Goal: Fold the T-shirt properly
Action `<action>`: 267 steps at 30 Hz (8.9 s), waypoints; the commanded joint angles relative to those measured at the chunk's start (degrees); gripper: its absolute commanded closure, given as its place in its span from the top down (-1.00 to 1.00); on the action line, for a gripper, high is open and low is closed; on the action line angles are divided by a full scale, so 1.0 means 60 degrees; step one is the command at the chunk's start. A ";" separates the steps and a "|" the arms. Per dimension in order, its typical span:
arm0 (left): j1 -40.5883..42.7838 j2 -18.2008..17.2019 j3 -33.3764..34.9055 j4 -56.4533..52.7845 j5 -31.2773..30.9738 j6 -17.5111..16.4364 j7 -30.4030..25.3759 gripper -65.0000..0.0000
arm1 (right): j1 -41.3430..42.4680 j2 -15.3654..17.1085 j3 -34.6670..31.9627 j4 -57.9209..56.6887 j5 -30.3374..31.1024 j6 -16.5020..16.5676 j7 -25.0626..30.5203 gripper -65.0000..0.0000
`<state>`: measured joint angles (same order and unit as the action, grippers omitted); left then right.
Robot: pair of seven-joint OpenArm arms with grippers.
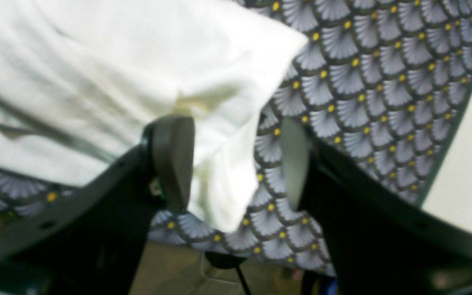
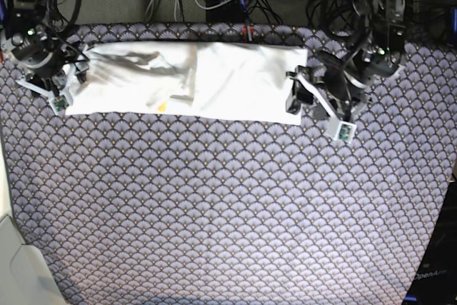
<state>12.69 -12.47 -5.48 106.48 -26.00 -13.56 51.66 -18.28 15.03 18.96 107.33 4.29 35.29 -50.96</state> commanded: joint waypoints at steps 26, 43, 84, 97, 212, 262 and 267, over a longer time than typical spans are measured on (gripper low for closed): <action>0.0047 -0.0068 -0.0033 0.0239 -0.0084 -0.0047 -0.0163 0.10 | 0.0945 -0.0094 0.0583 -0.2188 0.0039 -0.0013 0.0237 0.13; 0.0047 -0.0068 -0.0047 0.0225 -0.0070 -0.0033 -0.0163 0.10 | 0.0959 -0.0285 0.0569 -0.2218 0.0493 -0.0013 0.0237 -0.84; 0.0281 -0.0054 -0.1630 0.0269 -0.0099 -0.0033 -0.0163 0.10 | 0.0329 -0.0343 0.0627 -0.0709 0.0449 0.0785 0.0134 0.09; 0.0471 -0.0068 -0.1659 0.0283 -0.0099 -0.0047 -0.0192 0.10 | 0.0842 -0.0343 0.0613 -0.1939 0.0449 0.0785 0.0134 0.20; 0.3182 -0.1065 -0.6084 0.0957 -0.1945 -0.1395 -0.0163 0.10 | 0.2615 -0.3918 -0.7739 -0.2027 0.0464 0.0785 0.0164 -0.05; 0.3079 -0.1094 -0.6084 0.0020 -0.1945 -0.1395 -0.0236 0.10 | 0.2161 -0.2776 -0.7504 -0.1163 0.0464 0.0785 0.0823 -1.00; 0.3079 -0.1079 -0.6084 0.0020 -0.1945 -0.1381 -0.0236 0.10 | 0.2644 -0.2776 -0.7446 -0.1324 0.0449 0.0785 0.0838 -1.00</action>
<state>31.00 -18.11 -41.47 105.73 -37.12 -21.69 51.20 -3.31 -1.10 -25.87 98.54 6.22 40.03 -47.33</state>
